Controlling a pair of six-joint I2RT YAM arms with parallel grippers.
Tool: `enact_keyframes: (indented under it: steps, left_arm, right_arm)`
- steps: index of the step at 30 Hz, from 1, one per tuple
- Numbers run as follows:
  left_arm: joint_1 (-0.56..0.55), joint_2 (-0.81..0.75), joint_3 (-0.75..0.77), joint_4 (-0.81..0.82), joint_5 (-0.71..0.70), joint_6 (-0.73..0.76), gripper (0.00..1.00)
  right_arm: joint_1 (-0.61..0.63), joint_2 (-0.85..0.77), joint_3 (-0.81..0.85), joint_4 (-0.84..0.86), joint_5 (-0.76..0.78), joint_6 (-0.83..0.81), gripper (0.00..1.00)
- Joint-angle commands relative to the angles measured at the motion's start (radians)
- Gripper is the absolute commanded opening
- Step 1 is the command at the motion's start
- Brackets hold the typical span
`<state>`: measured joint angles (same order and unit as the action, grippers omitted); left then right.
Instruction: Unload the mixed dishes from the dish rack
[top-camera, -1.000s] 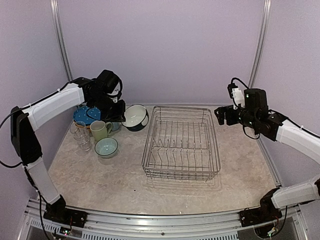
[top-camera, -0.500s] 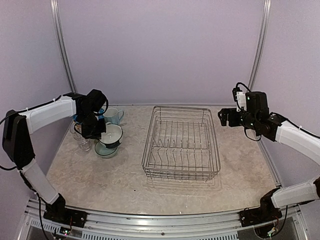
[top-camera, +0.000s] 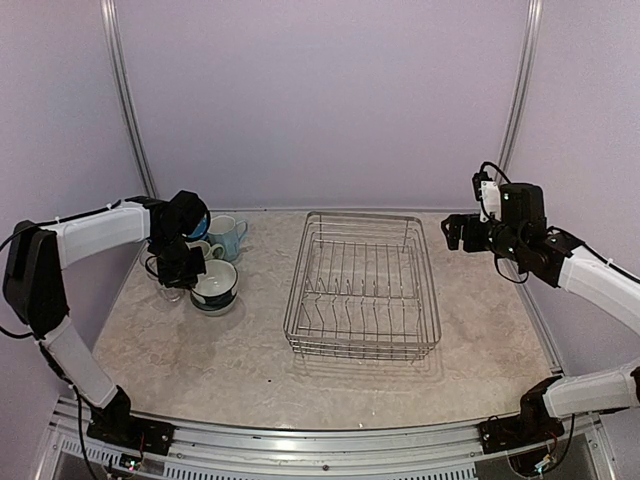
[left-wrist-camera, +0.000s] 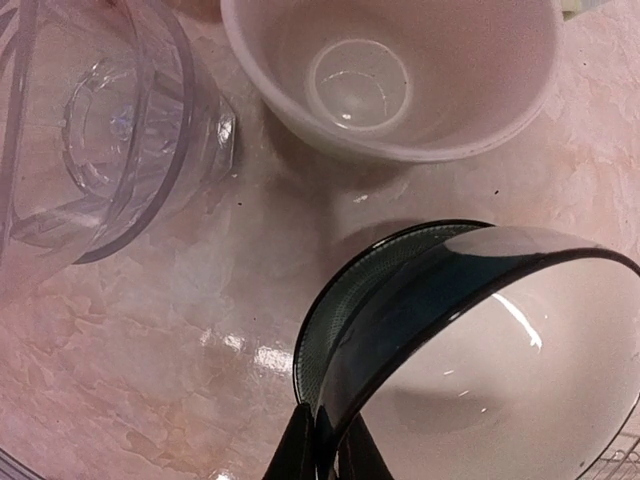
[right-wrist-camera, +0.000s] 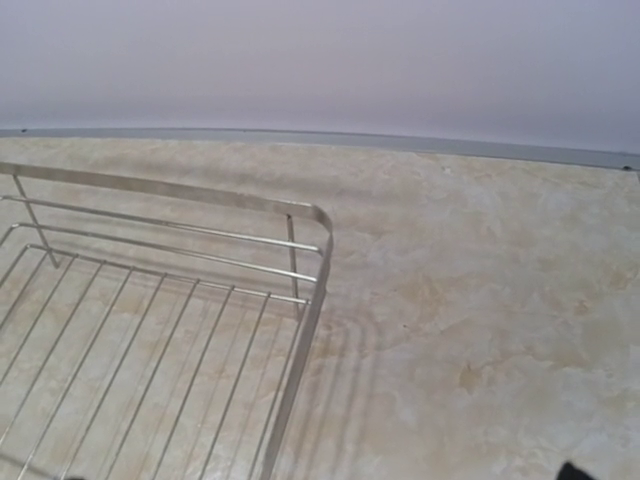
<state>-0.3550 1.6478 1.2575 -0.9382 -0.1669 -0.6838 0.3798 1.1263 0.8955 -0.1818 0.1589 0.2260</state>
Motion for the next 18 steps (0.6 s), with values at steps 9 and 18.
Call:
enact_keyframes:
  steps: [9, 18]
  left_arm:
    - [0.004, -0.062, -0.011, 0.02, -0.034, -0.018, 0.25]
    - [0.005, -0.216, 0.044, -0.01, -0.04, 0.029, 0.62]
  right_arm:
    - [-0.013, -0.068, -0.029, -0.001, 0.046, -0.013, 1.0]
    - [-0.013, -0.142, 0.001, -0.046, 0.122, -0.04, 1.0]
